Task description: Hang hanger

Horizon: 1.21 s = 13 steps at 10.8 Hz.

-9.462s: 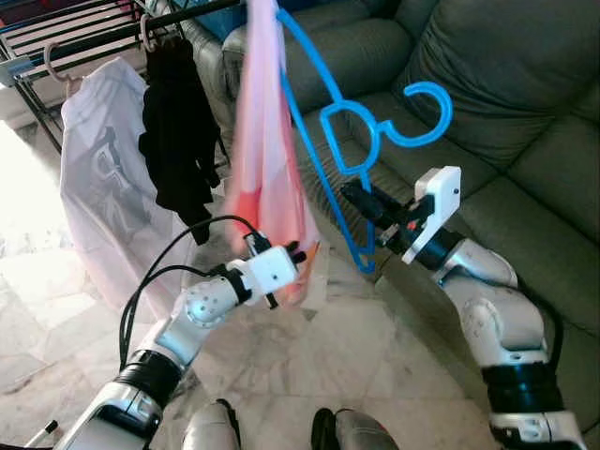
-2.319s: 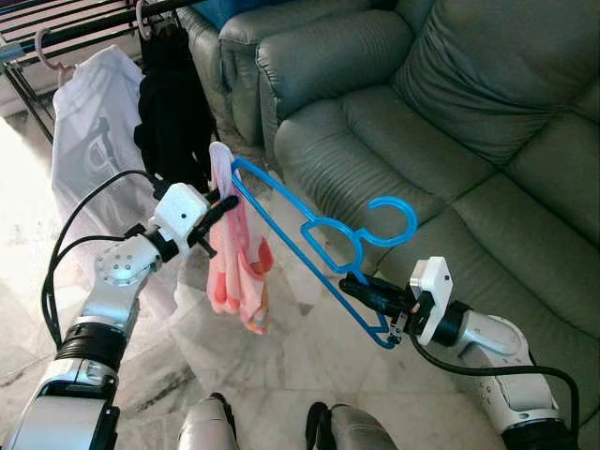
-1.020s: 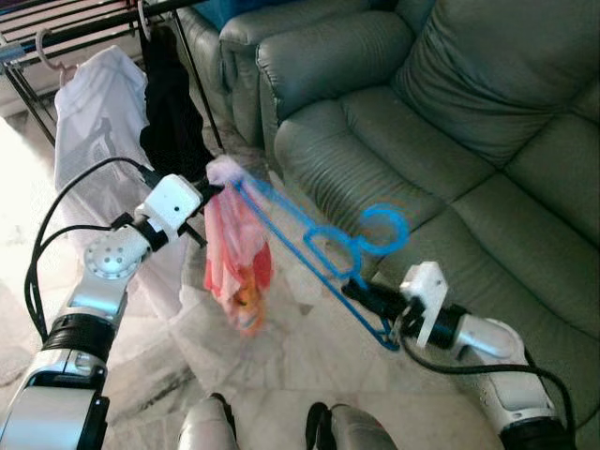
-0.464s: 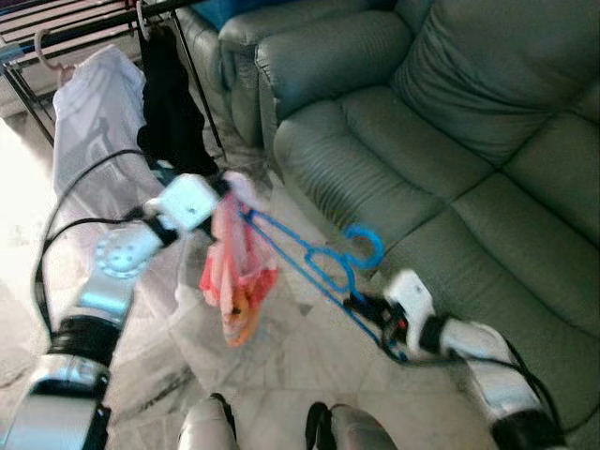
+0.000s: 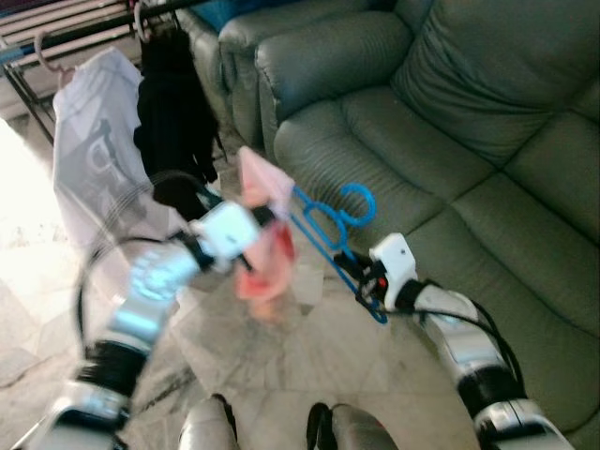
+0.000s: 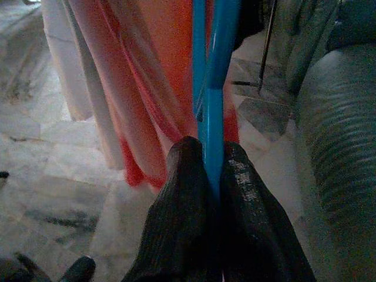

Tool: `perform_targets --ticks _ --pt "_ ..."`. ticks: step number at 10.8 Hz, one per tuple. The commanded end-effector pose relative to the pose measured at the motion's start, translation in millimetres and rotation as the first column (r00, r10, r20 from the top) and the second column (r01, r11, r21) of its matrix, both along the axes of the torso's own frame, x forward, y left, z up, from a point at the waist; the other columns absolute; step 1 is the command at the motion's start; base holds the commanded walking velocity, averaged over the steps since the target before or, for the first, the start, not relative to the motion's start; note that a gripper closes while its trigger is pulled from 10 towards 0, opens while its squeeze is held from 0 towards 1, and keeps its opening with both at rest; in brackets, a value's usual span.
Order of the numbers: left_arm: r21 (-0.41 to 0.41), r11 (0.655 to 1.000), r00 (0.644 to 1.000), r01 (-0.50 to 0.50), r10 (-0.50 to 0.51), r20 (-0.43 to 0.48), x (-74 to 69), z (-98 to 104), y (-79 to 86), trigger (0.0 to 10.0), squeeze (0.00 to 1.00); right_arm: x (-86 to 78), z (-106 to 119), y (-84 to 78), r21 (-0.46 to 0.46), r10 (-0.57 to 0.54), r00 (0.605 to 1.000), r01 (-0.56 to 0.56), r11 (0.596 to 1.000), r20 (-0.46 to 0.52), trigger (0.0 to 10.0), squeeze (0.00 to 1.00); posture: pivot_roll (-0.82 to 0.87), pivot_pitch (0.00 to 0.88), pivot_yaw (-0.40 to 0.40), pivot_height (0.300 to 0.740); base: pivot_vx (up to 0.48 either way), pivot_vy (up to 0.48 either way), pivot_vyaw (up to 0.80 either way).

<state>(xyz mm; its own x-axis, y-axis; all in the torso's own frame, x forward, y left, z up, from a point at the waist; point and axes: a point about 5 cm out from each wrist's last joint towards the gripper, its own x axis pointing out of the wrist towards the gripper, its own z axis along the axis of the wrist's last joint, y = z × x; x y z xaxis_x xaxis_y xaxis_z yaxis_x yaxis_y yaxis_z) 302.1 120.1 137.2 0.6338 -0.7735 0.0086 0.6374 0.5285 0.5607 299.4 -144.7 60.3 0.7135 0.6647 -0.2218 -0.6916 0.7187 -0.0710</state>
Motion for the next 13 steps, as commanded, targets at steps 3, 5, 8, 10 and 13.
perform_targets --ticks 3,5,8,10,13 --pt "-0.005 0.995 0.994 0.104 -0.104 0.015 -10.5 1 -26.3 0.0 0.00 3.8 -7 9.2 0.007 0.004 0.999 -0.004 1.000 -0.040 10.0 0.00 -0.03 0.160 -0.055 0.740 0.000 0.000 0.00" --pt "-0.011 0.990 0.990 0.143 -0.143 0.002 -15.1 0 -32.1 0.0 0.00 7.5 -5 18.3 0.047 0.000 1.000 0.001 0.999 -0.030 10.0 0.00 -0.02 0.158 -0.053 0.740 0.000 0.000 0.00" --pt "0.032 0.972 0.966 0.235 -0.230 -0.120 -30.9 -19 -36.6 0.0 0.00 27.4 22 19.9 0.184 -0.141 0.986 0.123 0.975 0.089 10.0 0.00 -0.02 0.157 -0.055 0.740 0.000 0.000 0.00" --pt "0.063 0.969 0.959 0.241 -0.227 -0.167 -34.0 -30 -32.4 0.0 0.00 33.1 34 15.7 0.285 -0.164 0.983 0.133 0.949 0.088 10.0 0.00 -0.02 0.159 -0.057 0.740 0.000 0.000 0.00" --pt "0.136 0.985 0.980 0.111 -0.086 -0.180 -22.9 -47 -9.8 10.0 0.00 9.4 28 16.8 0.248 -0.018 0.990 -0.017 0.969 0.137 10.0 0.00 -0.03 0.159 -0.058 0.740 0.000 0.000 0.00"
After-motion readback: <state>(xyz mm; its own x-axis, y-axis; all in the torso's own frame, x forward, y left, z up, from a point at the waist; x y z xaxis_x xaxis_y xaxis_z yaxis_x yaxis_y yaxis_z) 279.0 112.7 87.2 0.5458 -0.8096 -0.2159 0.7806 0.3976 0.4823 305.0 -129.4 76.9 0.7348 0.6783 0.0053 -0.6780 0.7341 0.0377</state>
